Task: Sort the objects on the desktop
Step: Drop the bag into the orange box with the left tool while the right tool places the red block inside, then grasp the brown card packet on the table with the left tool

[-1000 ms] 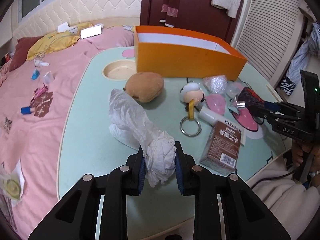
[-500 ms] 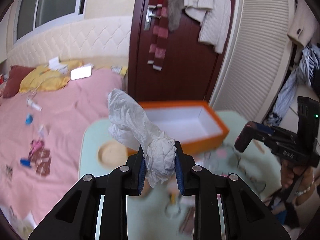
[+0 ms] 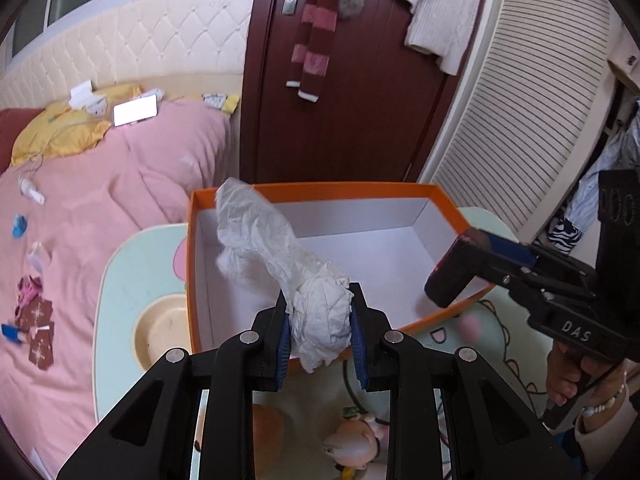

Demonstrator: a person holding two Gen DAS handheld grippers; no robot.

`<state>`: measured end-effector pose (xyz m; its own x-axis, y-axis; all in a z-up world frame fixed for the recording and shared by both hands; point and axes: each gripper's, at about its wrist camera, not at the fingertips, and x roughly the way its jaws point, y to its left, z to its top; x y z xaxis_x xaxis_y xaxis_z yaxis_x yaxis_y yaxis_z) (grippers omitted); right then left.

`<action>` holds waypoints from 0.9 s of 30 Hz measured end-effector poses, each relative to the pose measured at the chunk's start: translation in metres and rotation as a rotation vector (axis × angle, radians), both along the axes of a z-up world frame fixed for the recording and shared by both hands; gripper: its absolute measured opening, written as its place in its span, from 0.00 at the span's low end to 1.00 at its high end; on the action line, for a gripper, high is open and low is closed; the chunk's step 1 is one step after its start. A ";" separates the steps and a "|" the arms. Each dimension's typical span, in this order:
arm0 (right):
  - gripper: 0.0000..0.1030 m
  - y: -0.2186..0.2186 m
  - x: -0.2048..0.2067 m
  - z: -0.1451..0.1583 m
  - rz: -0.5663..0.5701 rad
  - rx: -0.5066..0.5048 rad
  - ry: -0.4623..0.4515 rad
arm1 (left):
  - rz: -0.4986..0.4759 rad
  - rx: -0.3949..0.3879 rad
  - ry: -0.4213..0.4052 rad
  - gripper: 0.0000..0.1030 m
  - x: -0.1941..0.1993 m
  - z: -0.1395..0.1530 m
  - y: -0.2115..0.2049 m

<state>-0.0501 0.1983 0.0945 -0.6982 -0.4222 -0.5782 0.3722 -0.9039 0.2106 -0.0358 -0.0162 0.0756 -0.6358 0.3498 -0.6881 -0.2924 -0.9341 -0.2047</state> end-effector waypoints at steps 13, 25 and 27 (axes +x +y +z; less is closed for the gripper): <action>0.65 0.006 0.024 0.022 -0.033 0.036 0.076 | 0.013 0.014 0.061 0.66 0.036 0.024 -0.014; 0.82 0.001 0.096 -0.029 -0.065 0.181 -0.151 | 0.072 -0.017 -0.121 0.66 0.121 -0.023 -0.026; 0.82 -0.002 0.103 -0.036 -0.062 0.202 -0.169 | 0.060 -0.011 -0.155 0.66 0.131 -0.036 -0.023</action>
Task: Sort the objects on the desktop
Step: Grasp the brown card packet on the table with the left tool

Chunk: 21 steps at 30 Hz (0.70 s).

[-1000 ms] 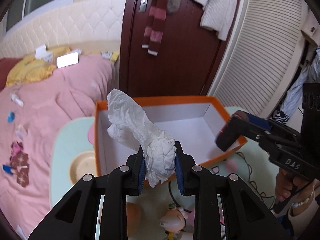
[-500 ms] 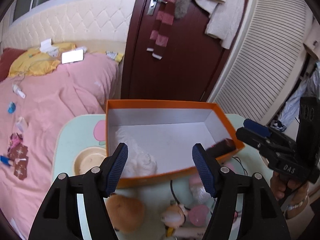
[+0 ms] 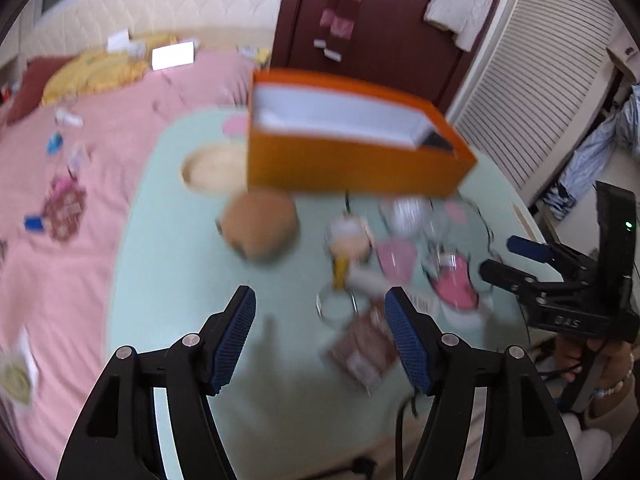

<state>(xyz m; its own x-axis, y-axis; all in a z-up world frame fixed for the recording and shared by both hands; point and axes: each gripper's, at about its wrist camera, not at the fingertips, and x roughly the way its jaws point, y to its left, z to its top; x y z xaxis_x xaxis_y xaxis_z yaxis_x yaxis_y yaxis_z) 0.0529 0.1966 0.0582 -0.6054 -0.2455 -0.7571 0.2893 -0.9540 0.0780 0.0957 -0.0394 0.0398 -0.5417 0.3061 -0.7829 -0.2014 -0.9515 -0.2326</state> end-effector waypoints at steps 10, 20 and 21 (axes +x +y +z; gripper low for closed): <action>0.98 -0.015 0.023 -0.034 -0.005 0.103 -0.050 | -0.005 -0.148 0.052 0.86 0.029 -0.022 0.019; 0.99 -0.007 0.025 -0.037 0.004 0.096 -0.048 | 0.019 -0.218 0.114 0.89 0.035 -0.034 0.026; 0.99 -0.004 0.026 -0.037 0.004 0.096 -0.048 | 0.011 -0.215 0.114 0.89 0.036 -0.034 0.026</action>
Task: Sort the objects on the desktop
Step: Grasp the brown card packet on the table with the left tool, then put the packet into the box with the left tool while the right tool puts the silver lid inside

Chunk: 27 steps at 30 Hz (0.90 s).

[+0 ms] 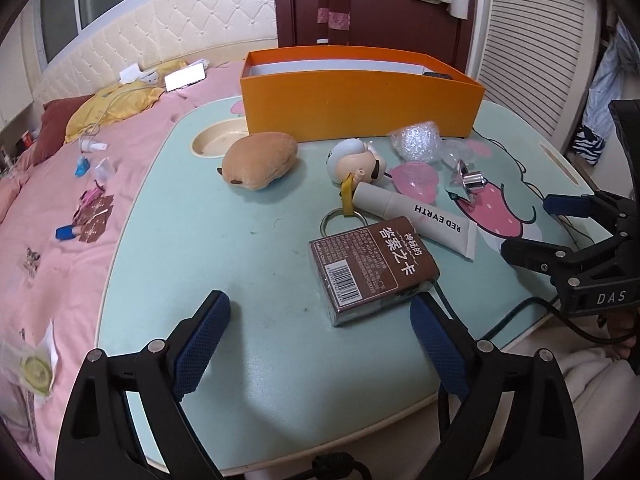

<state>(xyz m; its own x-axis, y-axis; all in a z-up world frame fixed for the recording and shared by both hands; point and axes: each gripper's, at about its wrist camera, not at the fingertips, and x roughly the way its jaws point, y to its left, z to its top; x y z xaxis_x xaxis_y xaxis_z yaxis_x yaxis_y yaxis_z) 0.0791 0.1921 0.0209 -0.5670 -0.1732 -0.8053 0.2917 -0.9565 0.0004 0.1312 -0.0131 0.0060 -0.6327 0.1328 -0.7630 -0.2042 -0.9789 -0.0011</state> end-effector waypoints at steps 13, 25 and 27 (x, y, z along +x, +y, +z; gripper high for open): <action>0.99 0.023 0.015 -0.002 0.006 -0.003 0.002 | -0.062 0.055 0.022 0.82 -0.009 0.012 0.011; 0.78 0.018 0.008 0.013 0.089 -0.091 0.019 | -0.027 0.113 0.043 0.66 -0.006 0.014 -0.007; 0.76 0.018 0.003 0.018 0.094 -0.135 0.022 | -0.025 0.116 0.042 0.66 -0.006 0.014 -0.009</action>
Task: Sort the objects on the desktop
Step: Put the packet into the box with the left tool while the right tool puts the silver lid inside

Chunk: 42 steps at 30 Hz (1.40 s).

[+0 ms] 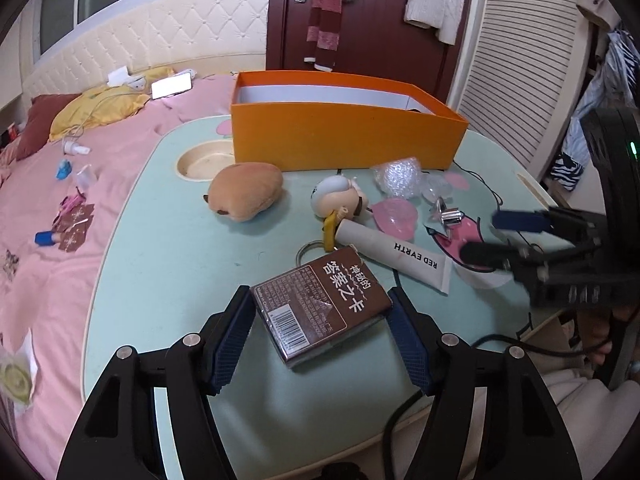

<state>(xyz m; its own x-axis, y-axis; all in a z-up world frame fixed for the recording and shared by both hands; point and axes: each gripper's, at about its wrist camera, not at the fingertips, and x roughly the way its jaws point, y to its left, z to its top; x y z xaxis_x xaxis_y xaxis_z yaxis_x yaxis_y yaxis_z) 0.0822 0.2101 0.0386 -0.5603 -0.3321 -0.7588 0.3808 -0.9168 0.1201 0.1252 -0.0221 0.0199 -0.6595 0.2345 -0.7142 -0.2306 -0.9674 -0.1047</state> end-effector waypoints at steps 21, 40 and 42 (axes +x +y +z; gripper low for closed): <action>0.32 -0.001 -0.016 0.026 0.017 -0.072 0.001 | 0.033 0.058 0.031 0.66 -0.002 0.016 -0.012; 0.32 -0.005 -0.107 0.076 -0.035 -0.165 0.147 | -0.034 0.069 0.178 0.66 -0.121 0.092 0.006; 0.32 -0.008 -0.117 0.073 -0.037 -0.173 0.142 | -0.036 0.073 0.160 0.66 -0.130 0.087 0.008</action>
<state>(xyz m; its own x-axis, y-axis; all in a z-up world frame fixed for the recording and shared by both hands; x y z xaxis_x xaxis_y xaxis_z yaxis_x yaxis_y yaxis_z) -0.0348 0.2023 0.1117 -0.6715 -0.4277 -0.6051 0.3716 -0.9009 0.2243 -0.0051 -0.0137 0.1068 -0.7533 0.3077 -0.5812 -0.2843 -0.9493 -0.1340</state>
